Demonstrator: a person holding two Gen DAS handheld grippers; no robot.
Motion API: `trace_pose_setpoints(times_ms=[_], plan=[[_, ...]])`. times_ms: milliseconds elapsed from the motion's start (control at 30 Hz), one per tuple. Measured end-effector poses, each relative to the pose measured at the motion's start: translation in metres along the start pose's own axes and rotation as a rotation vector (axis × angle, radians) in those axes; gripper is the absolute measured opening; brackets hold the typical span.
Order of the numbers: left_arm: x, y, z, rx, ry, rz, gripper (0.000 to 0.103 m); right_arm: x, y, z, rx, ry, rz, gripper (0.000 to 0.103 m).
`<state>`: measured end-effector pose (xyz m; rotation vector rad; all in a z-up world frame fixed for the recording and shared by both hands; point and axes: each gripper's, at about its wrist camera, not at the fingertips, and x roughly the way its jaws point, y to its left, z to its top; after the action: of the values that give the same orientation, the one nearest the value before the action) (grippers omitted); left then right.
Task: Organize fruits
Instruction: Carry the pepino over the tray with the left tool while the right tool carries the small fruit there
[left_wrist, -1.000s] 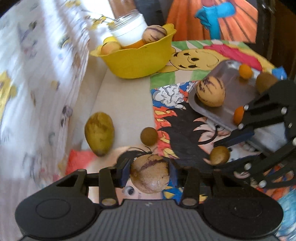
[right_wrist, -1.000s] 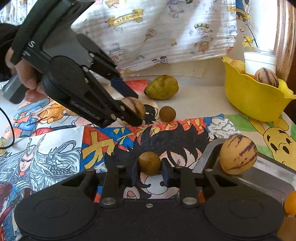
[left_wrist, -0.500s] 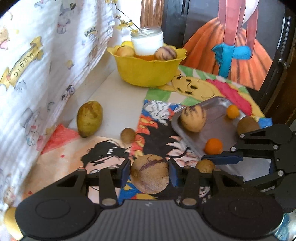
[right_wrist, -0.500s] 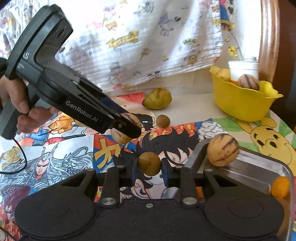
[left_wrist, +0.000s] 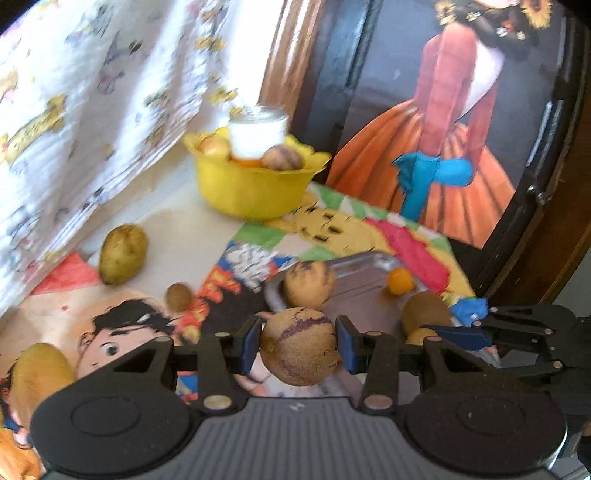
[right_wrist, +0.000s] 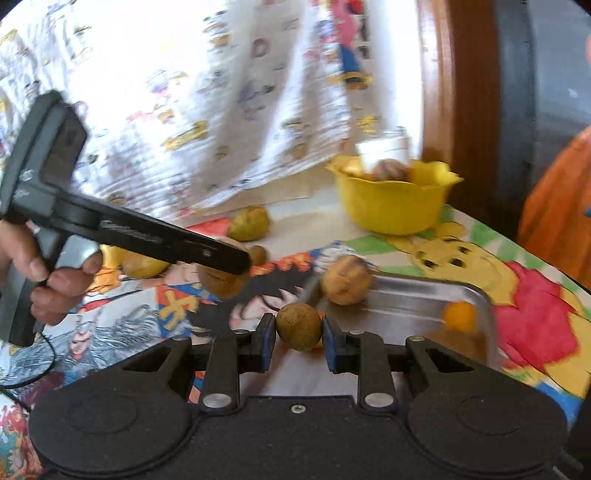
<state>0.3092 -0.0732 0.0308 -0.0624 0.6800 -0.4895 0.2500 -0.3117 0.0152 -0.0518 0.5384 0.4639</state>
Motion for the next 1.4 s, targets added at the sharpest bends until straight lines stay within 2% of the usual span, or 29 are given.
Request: trace_pose_setpoints(times_ms=[233,367,500,633,867,1133,1400], plan=[[0.004,-0.038,-0.011,0.000,-0.031,-0.064,0.047,-0.026,-0.024,-0.022,0.074,-0.033,-0.089,0.029],[0.012,-0.056,-0.020,0.017,-0.011,-0.070,0.047,-0.037,-0.029,-0.035,0.075,-0.039,-0.133,0.029],[0.025,-0.066,-0.028,0.011,0.026,-0.056,0.047,-0.033,-0.036,-0.044,0.084,0.010,-0.180,0.029],[0.038,-0.070,-0.033,0.014,0.062,-0.048,0.047,-0.026,-0.043,-0.049,0.096,0.033,-0.177,0.029],[0.053,-0.070,-0.036,0.018,0.074,0.013,0.047,-0.012,-0.047,-0.049,0.094,0.054,-0.180,0.029],[0.059,-0.070,-0.031,0.046,0.050,0.040,0.047,0.000,-0.050,-0.046,0.093,0.065,-0.184,0.029],[0.067,-0.079,-0.029,0.130,0.006,0.051,0.048,0.009,-0.055,-0.043,0.076,0.060,-0.222,0.028]])
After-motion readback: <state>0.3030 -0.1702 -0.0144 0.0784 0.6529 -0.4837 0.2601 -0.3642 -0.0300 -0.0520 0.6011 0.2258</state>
